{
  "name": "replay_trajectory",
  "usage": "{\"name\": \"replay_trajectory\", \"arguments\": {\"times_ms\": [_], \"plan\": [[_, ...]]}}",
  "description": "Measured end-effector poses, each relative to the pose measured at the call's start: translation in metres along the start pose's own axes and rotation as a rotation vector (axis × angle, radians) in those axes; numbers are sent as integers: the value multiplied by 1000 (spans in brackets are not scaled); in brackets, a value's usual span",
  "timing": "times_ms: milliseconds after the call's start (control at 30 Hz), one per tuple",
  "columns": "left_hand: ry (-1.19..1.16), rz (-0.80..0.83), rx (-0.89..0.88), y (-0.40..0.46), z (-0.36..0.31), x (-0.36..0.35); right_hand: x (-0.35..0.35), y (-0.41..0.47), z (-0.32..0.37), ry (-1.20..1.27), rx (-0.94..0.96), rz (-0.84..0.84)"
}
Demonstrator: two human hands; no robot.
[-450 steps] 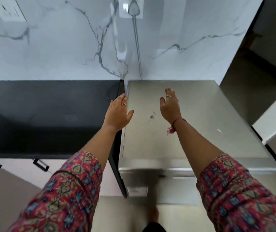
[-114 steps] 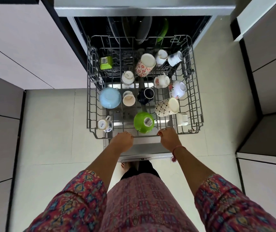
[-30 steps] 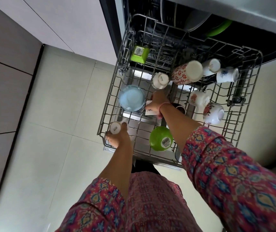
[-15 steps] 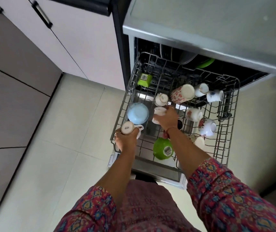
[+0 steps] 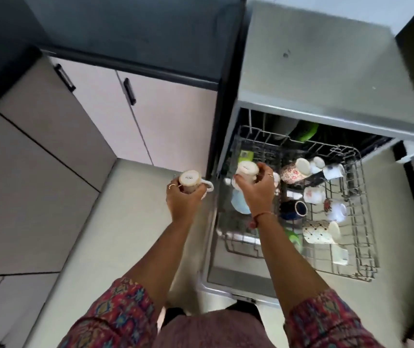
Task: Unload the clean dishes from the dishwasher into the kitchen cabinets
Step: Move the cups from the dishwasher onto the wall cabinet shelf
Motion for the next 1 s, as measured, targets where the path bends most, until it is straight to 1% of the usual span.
{"name": "replay_trajectory", "arguments": {"times_ms": [233,400,567,767,1000], "plan": [[-45,-71,-129,49,-41,126,-105,-32,82,145,75,7],[-85,-100,-201,84,-68,181,-158,-35,135,197,142,82],[-131,-130,-249,117,-92,209,-193,-22,173,225,213,111],[-107,-111,-267,176,-115,225,-242,8,203,219,256,112],[-29,-85,-284,269,-157,220,-305,86,235,225,281,139]]}}
Point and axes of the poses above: each hand's wrist, its own y-axis towards the middle knuckle, its own x-axis out of the back of the hand, z = x × y, the point moved 2 cm from there along y, towards the middle knuckle, and after that the axes turned 6 degrees about z, right-handed, at the moved point
